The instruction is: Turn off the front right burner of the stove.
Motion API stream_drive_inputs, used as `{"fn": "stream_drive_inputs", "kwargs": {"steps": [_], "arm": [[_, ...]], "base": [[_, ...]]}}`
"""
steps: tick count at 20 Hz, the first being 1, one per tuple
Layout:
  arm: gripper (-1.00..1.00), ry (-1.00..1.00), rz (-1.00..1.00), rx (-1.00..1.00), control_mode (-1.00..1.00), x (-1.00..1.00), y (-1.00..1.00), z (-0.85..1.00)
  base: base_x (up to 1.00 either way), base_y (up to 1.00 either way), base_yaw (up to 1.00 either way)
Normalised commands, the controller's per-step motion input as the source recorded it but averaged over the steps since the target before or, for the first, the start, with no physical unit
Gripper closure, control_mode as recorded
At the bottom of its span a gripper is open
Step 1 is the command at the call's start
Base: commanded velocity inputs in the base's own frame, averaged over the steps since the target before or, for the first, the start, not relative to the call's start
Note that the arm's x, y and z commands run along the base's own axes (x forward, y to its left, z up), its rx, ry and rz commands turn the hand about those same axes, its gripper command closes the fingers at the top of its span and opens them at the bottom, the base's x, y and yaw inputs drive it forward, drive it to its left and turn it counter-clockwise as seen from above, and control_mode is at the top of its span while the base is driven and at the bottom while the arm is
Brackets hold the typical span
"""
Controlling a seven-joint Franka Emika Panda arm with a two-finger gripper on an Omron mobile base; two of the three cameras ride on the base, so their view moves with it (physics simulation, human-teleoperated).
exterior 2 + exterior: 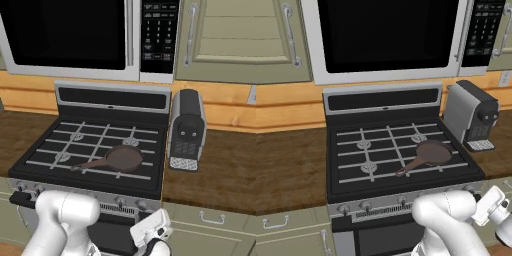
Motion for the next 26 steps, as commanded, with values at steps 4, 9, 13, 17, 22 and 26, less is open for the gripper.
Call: {"fn": "stream_drive_inputs", "kwargs": {"steps": [4,9,13,17,22,26], "arm": [[-1.00,0.10,-0.06,-0.02,-1.00,0.07,0.00,0.00],[-1.00,0.15,-0.08,-0.09,-1.00,0.33,0.10,0.00],[-1.00,0.06,0.00,-0.01,-1.00,0.10,0.00,0.00],[-1.00,0.05,0.00,0.00,-1.00,0.01,-0.07,-0.02],[-1.00,0.00,0.00,0.00,-1.00,0.00,0.00,0.00],[1.00,0.00,0.00,0.00,-1.00,0.00,0.00,0.00]], "base": [[0.00,0.00,0.00],[0.00,0.00,0.00],[0.00,0.00,0.00],[0.00,0.00,0.00],[0.00,0.00,0.00],[0.00,0.00,0.00]]}}
